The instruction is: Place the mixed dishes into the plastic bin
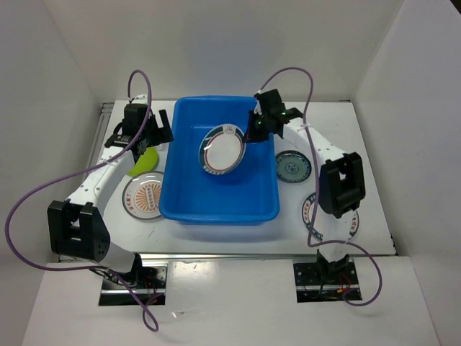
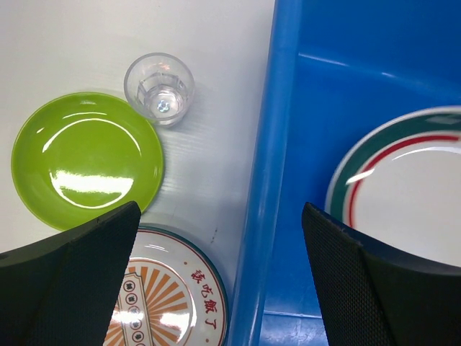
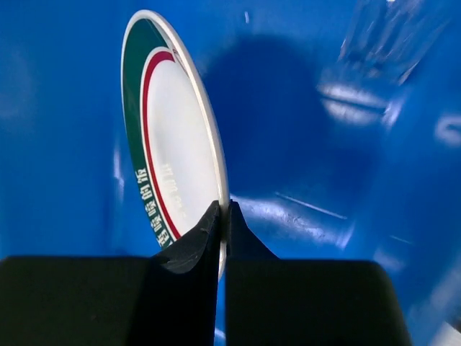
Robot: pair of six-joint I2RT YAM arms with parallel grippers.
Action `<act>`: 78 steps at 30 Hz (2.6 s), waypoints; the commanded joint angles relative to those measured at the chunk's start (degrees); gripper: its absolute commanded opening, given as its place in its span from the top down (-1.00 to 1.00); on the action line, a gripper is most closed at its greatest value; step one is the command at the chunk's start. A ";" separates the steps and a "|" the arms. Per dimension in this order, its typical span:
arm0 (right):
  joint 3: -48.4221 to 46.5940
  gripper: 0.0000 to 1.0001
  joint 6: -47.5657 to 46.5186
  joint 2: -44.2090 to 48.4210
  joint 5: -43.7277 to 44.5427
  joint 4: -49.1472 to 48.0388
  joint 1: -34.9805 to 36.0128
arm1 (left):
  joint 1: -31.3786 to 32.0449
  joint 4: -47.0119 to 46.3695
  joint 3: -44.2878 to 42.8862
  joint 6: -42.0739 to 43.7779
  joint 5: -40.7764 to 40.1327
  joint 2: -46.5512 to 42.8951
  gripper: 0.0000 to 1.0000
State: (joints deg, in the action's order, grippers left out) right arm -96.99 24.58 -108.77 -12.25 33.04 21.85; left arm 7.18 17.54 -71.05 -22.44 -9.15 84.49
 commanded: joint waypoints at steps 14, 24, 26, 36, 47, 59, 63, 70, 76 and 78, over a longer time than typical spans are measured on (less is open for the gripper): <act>-12.70 1.00 -6.03 -19.72 2.22 17.67 4.26 | -0.15 -1.81 -0.76 -0.06 -0.26 -1.34 -1.00; -12.78 0.45 -6.03 -20.34 8.47 19.61 4.96 | -0.15 -1.81 0.47 -0.06 -0.78 -1.34 -1.00; -14.97 0.24 -6.03 -20.34 9.00 20.83 4.96 | -0.15 -1.81 0.47 0.46 -0.78 -1.34 -1.00; -21.58 -0.35 -8.68 -7.79 6.89 20.94 1.28 | -0.15 -1.28 -2.52 1.61 -1.94 0.33 -1.00; 10.92 -0.33 -2.96 18.76 8.72 16.77 -20.96 | -0.15 -1.28 -1.47 0.99 -1.32 0.33 -1.00; 23.50 -0.33 2.31 19.47 22.62 29.10 -22.37 | -0.15 -1.81 0.91 -0.59 0.27 -1.43 -1.00; 25.97 -0.30 3.63 17.29 24.98 29.10 -19.31 | -0.15 -2.33 3.01 -1.12 1.49 -2.66 -1.00; 21.94 -0.32 6.09 8.49 28.49 25.77 -15.69 | -0.15 -2.34 4.07 -1.12 1.50 -3.80 -1.00; 25.95 -0.39 7.41 12.68 22.46 22.33 -19.29 | -0.15 -1.81 4.60 -1.12 0.45 -4.33 -1.00; 27.73 -0.35 9.16 15.86 20.07 22.94 -19.30 | -0.15 -1.81 4.60 -1.12 0.45 -4.33 -1.00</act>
State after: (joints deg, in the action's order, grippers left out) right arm -70.70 30.44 -99.13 10.48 56.95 3.40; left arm 7.18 17.08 -66.83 -22.83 -8.51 81.97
